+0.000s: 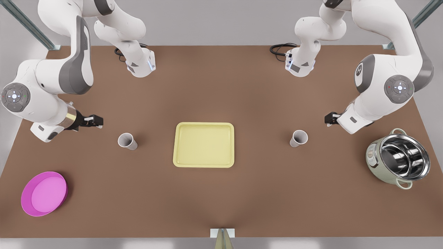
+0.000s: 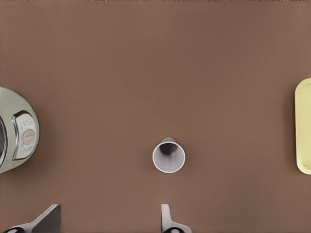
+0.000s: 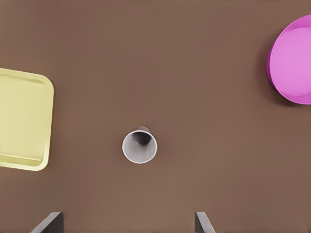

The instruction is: Use both arms to respectively pick up the white IKEA cups from the middle-left and middle-right positions, then place the white IKEA cups onto the middle-middle tray, ensuring that the cups remain upright and do not tip over

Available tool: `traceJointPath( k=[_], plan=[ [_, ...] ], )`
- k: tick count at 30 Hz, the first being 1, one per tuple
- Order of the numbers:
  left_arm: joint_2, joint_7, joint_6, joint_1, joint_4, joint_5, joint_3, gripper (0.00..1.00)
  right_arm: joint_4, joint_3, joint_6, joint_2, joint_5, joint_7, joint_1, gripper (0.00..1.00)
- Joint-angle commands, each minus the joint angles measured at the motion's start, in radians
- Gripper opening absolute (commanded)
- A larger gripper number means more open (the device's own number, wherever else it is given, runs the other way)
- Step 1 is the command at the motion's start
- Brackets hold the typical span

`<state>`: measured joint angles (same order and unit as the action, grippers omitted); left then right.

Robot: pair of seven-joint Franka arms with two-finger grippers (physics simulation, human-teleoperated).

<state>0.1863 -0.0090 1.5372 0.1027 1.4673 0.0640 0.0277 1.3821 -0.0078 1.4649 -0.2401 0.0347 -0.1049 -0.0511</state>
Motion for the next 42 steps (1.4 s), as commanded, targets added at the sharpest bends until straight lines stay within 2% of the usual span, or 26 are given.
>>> traceJointPath(
  k=[1, 3, 5, 6, 7, 10, 12, 20, 25, 26, 27, 28, 29, 30, 35, 37, 38, 40, 41, 42],
  plan=[
    [-0.001, -0.005, 0.031, 0.000, 0.001, 0.000, 0.000, 1.00, 0.003, 0.000, 0.028, -0.001, 0.019, -0.061, -0.004, 1.00],
    [0.004, -0.005, 0.063, 0.000, 0.062, 0.000, -0.006, 1.00, 0.005, 0.002, 0.032, -0.019, 0.008, -0.062, 0.004, 1.00],
    [0.016, -0.003, 0.339, 0.003, 0.326, -0.001, -0.012, 1.00, 0.005, 0.002, 0.064, -0.091, 0.007, -0.061, -0.006, 1.00],
    [0.030, -0.003, 0.411, 0.009, 0.384, -0.003, -0.012, 1.00, 0.005, 0.002, 0.098, -0.134, 0.007, -0.059, -0.007, 1.00],
    [0.065, -0.002, 0.457, 0.014, 0.404, -0.001, -0.012, 1.00, 0.012, 0.002, 0.143, -0.179, 0.007, -0.059, -0.003, 1.00],
    [0.120, -0.003, 0.707, 0.017, 0.498, -0.030, -0.012, 1.00, 0.181, 0.005, 0.382, -0.160, -0.009, -0.059, 0.002, 1.00],
    [0.134, 0.001, 0.733, 0.026, 0.502, -0.089, -0.012, 1.00, 0.270, 0.003, 0.500, -0.159, -0.036, -0.061, 0.027, 1.00],
    [0.147, 0.000, 0.735, 0.037, 0.627, -0.089, -0.069, 1.00, 0.544, 0.005, 0.719, -0.119, -0.039, -0.065, 0.074, 1.00],
    [0.176, -0.006, 0.739, 0.040, 0.639, -0.093, -0.069, 1.00, 0.678, 0.005, 0.858, -0.082, -0.038, -0.067, 0.080, 1.00],
    [0.176, -0.005, 0.739, 0.040, 0.639, -0.095, -0.069, 0.78, 0.696, 0.005, 0.874, -0.079, -0.038, -0.067, 0.083, 1.00],
    [0.183, -0.005, 0.739, 0.042, 0.639, -0.096, -0.069, 0.51, 0.709, 0.005, 0.896, -0.080, -0.038, -0.067, 0.083, 1.00],
    [0.183, -0.005, 0.739, 0.042, 0.639, -0.127, -0.069, 0.36, 0.718, 0.005, 0.920, -0.088, -0.039, -0.067, 0.083, 1.00],
    [0.185, -0.005, 0.739, 0.042, 0.639, -0.173, -0.069, 0.25, 0.738, 0.005, 0.956, -0.091, -0.039, -0.067, 0.085, 1.00],
    [0.185, -0.006, 0.739, 0.042, 0.639, -0.199, -0.069, 0.21, 0.739, 0.005, 0.957, -0.096, -0.038, -0.067, 0.085, 1.00],
    [0.180, -0.002, 0.738, 0.058, 0.633, -0.199, -0.068, 0.21, 0.736, 0.005, 0.980, -0.128, -0.038, -0.067, 0.085, 1.00],
    [0.137, 0.003, 0.722, 0.081, 0.610, -0.193, -0.061, 0.21, 0.735, 0.005, 0.986, -0.140, -0.038, -0.065, 0.085, 1.00],
    [0.140, -0.005, 0.701, 0.086, 0.562, -0.194, -0.045, 0.21, 0.735, 0.005, 0.986, -0.142, -0.038, -0.065, 0.085, 0.97],
    [0.289, -0.153, 0.380, 0.143, 0.177, -0.130, -0.031, 0.21, 0.729, 0.005, 0.986, -0.146, -0.038, -0.065, 0.083, 0.83],
    [0.376, -0.293, 0.267, 0.204, -0.007, -0.110, -0.026, 0.21, 0.727, 0.006, 0.985, -0.146, -0.036, -0.065, 0.082, 0.71],
    [0.441, -0.448, 0.233, 0.267, -0.126, -0.112, -0.003, 0.21, 0.723, 0.006, 0.980, -0.150, -0.036, -0.067, 0.080, 0.60]
  ],
)
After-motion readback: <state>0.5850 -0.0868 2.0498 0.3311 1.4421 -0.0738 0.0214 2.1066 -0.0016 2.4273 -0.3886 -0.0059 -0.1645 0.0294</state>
